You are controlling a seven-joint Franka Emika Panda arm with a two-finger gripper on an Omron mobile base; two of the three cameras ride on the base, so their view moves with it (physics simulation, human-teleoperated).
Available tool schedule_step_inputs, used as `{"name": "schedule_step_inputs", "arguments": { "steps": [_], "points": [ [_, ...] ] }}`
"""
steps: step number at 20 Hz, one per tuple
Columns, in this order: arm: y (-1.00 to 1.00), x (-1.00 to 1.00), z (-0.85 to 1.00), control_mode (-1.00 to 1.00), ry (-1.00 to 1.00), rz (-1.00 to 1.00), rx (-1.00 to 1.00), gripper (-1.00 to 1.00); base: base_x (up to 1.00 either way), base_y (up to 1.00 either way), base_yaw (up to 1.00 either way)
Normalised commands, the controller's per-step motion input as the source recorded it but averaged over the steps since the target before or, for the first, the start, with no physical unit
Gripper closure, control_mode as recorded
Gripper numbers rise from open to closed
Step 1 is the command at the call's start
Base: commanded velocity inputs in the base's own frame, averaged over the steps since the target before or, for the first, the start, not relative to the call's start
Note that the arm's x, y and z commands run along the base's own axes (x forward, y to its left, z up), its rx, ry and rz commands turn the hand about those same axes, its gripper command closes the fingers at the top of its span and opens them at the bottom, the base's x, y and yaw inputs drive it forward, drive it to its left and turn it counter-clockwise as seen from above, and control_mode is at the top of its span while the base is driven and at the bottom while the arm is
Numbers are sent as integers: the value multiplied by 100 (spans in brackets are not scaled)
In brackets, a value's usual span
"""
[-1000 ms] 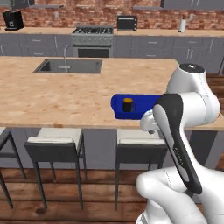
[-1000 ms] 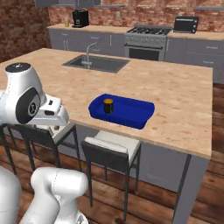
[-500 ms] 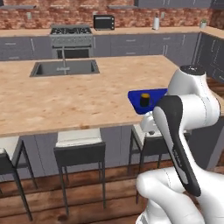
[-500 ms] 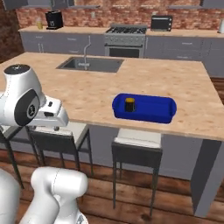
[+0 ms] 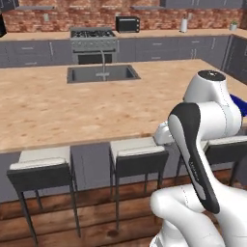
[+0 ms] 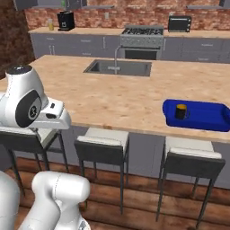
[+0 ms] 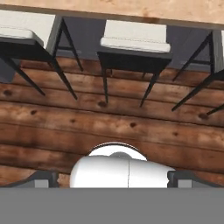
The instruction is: There is a tray on the dining counter. Grab the cup, mug, and pitcher and place them on the tray. The pitcher may be placed next to the tray if it cannot fit the tray.
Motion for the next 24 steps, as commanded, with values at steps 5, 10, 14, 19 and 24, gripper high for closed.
{"name": "schedule_step_inputs", "arguments": {
  "steps": [5, 10, 14, 19, 24],
  "points": [
    [0, 0, 0, 100, 0, 0, 0, -100, 0, 100, -2],
    [0, 0, 0, 100, 0, 0, 0, -100, 0, 100, 0],
    [0, 0, 0, 100, 0, 0, 0, -100, 0, 100, 0],
    [0, 0, 0, 100, 0, 0, 0, -100, 0, 100, 0],
    [0, 0, 0, 100, 0, 0, 0, -100, 0, 100, 0]
  ]
}}
